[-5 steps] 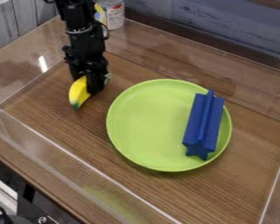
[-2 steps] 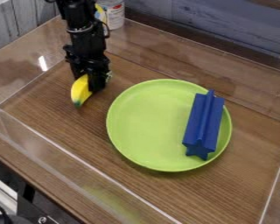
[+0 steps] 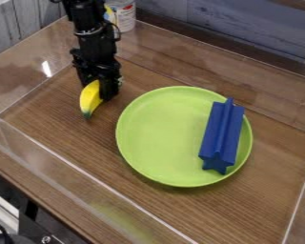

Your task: Remove the banana from inside the green plate and put it on the table

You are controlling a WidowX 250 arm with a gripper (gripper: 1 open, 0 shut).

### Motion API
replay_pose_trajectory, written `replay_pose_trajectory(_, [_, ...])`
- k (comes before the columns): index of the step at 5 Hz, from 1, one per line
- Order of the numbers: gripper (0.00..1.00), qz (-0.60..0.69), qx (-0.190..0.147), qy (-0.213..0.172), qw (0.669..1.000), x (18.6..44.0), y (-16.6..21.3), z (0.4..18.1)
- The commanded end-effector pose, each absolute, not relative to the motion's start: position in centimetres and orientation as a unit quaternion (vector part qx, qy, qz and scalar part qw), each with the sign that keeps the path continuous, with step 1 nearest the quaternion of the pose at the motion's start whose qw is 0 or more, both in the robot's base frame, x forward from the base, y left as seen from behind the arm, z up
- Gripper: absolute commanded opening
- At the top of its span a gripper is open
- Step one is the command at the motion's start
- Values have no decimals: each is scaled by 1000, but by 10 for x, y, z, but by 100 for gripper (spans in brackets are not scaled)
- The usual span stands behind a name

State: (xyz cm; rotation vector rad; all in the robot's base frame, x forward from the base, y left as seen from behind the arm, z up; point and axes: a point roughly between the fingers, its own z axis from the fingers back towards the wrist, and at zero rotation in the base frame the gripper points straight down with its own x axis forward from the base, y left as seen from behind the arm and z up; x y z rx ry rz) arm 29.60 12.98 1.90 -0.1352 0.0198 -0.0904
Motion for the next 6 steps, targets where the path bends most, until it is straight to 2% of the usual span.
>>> replay_pose_trajectory(1, [100, -45, -67, 8, 997, 297, 128, 23])
replay_pose_trajectory(3, [100, -43, -73, -13, 996, 296, 120, 49])
replay_pose_trajectory(4, [100, -41, -75, -14, 996, 296, 119, 50])
replay_pose_trajectory(5, [0, -39, -77, -15, 996, 296, 119, 49])
replay_pose_trajectory(6, [0, -39, -79, -18, 996, 296, 116, 54])
